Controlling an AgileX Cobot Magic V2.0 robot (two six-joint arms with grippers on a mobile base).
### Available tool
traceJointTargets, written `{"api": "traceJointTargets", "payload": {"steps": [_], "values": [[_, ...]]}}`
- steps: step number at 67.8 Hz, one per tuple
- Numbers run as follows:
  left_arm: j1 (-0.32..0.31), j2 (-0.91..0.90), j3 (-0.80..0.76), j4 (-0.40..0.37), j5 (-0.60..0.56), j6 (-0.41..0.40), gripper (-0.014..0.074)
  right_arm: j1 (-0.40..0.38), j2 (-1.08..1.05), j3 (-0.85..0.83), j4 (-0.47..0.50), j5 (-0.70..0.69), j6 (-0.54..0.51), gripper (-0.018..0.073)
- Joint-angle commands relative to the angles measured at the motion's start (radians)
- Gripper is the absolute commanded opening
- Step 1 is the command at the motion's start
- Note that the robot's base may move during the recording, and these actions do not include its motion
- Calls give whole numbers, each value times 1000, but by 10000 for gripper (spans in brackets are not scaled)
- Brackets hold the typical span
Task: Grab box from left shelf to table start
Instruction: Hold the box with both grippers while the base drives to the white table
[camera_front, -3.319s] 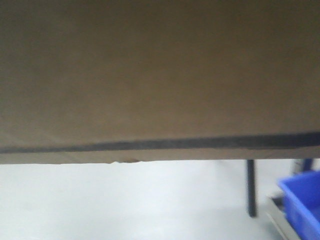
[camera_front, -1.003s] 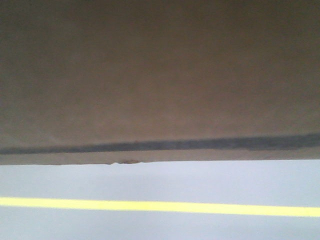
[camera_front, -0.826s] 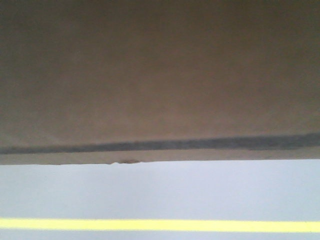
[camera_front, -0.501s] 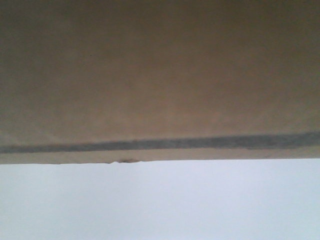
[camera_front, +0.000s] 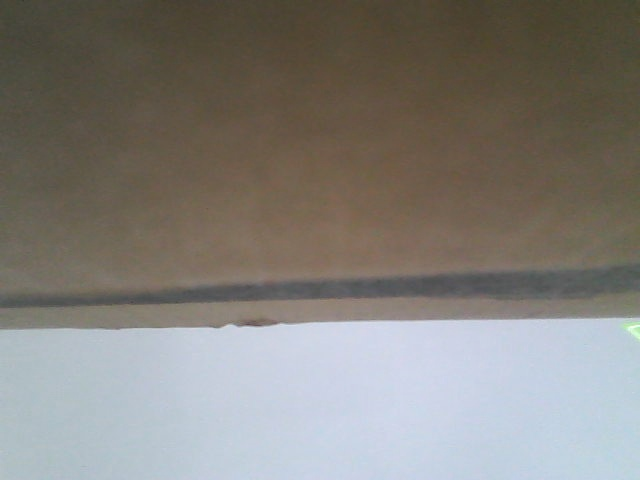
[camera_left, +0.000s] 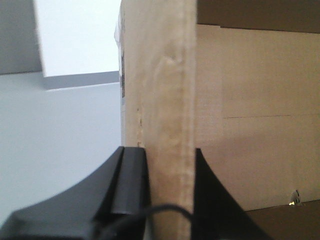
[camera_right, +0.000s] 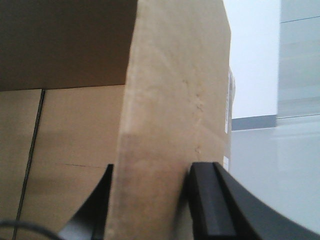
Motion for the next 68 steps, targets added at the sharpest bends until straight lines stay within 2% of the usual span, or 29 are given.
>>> {"api": "traceJointTargets", "payload": {"steps": [1, 68], "values": [[-18, 9, -38, -110, -196, -23, -100, -3, 22, -27, 9, -169, 12, 59], [-20, 9, -37, -110, -196, -23, -100, -3, 24, -27, 9, -167, 12, 59]]}}
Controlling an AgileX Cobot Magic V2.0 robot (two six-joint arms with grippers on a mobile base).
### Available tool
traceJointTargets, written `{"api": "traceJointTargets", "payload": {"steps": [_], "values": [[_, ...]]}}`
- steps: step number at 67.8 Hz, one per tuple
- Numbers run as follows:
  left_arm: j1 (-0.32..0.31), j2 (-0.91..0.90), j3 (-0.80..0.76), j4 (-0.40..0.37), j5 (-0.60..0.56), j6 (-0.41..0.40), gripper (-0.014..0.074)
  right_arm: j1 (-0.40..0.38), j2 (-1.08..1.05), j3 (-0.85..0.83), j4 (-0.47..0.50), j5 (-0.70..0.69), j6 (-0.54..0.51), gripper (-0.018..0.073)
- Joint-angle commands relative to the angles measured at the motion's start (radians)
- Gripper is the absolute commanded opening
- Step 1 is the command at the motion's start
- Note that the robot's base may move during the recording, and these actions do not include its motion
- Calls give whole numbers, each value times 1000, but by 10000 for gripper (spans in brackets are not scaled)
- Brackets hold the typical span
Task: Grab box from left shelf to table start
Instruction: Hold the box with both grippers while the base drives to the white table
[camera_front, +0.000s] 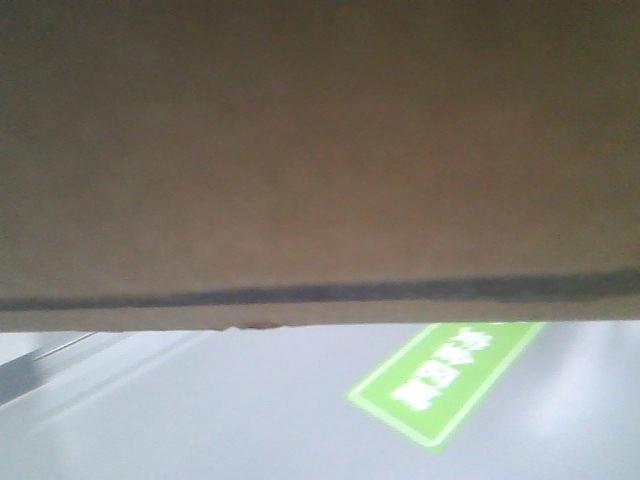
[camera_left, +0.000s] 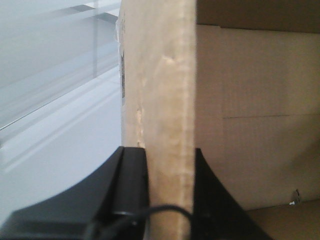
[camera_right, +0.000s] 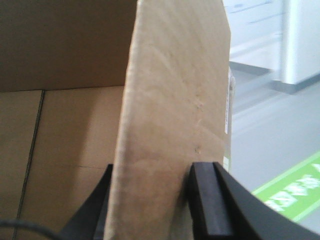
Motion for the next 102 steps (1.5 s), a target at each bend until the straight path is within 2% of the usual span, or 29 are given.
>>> {"api": "traceJointTargets", "payload": {"steps": [1, 102], "values": [[-20, 10, -39, -108, -196, -23, -100, -3, 24, -27, 7, -165, 12, 59], [-20, 10, -39, -110, -196, -23, -100, -3, 24, -27, 7, -167, 12, 59]]}}
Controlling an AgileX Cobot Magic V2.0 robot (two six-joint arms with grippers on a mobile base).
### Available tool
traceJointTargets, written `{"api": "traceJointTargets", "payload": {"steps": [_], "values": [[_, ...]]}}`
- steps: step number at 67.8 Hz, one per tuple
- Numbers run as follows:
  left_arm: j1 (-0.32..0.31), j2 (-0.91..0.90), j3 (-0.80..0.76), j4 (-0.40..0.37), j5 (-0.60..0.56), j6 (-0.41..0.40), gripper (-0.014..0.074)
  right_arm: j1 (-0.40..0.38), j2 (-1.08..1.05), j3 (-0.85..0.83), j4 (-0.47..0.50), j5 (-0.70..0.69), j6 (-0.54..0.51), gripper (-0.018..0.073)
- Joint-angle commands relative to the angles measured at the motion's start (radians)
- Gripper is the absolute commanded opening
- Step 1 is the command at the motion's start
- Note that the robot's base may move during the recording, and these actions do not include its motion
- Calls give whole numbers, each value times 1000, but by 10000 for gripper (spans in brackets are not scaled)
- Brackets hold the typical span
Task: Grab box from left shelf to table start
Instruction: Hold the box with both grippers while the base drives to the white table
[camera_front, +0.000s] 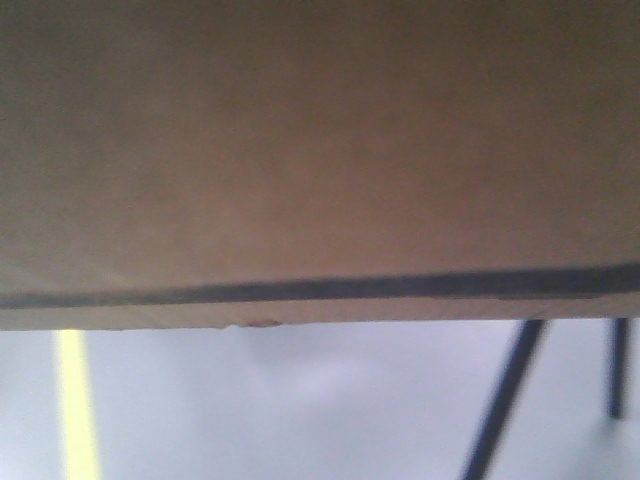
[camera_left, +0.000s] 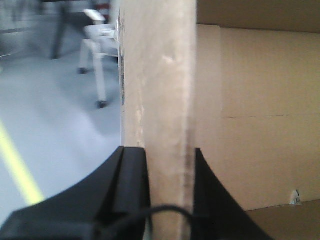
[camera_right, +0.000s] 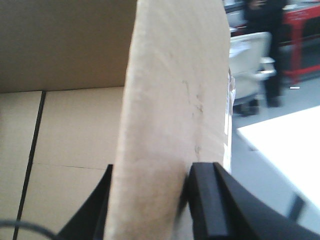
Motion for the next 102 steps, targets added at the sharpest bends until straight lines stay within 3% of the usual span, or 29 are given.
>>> {"api": "traceJointTargets", "payload": {"steps": [1, 102], "values": [[-20, 10, -39, -109, -196, -23, -100, -3, 24, -27, 7, -165, 12, 59], [-20, 10, -36, -109, -196, -23, -100, -3, 24, -27, 7, -165, 12, 59]]}}
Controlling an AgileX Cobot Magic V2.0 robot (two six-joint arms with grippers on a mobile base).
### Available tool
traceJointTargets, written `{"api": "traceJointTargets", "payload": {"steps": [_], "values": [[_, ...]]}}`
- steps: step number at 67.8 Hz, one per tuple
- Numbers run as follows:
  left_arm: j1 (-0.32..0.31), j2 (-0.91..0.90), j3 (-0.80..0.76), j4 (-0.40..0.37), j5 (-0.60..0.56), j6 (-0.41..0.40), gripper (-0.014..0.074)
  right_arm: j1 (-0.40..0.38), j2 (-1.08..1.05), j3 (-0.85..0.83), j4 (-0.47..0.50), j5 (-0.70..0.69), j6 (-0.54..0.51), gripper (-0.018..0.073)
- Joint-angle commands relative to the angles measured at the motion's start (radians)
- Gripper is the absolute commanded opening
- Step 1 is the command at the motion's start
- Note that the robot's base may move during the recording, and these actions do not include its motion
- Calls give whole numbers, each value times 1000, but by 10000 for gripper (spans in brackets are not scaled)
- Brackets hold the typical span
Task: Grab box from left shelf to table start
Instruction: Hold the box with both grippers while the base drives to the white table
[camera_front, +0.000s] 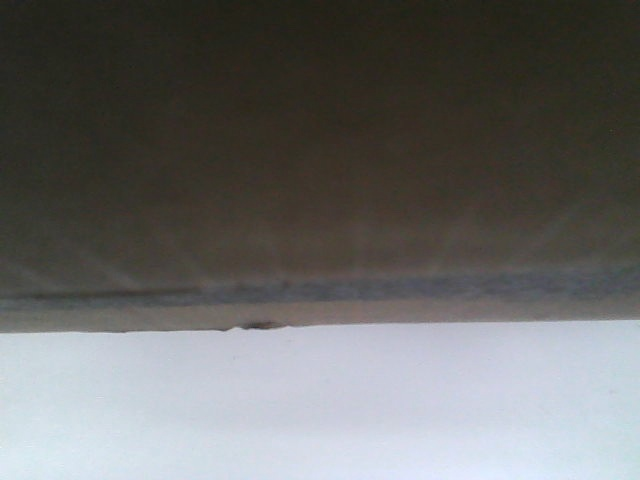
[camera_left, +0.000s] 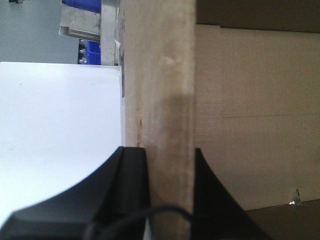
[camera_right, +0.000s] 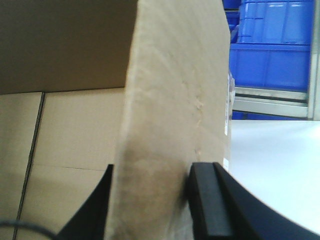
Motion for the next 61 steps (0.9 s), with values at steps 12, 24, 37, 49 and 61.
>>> {"api": "traceJointTargets", "payload": {"steps": [12, 24, 37, 49, 61], "values": [[-20, 10, -36, -108, -196, -23, -100, -3, 24, -27, 8, -163, 12, 59], [-20, 10, -36, -108, -196, -23, -100, -3, 24, -27, 8, -163, 12, 59], [-20, 10, -36, -108, -196, -23, -100, -3, 24, -27, 8, -163, 12, 59], [-20, 10, -36, -108, -196, -23, -100, -3, 24, -27, 8, -163, 12, 59], [-20, 10, -36, -108, -196, -23, -100, -3, 24, -27, 8, -163, 12, 59]]}}
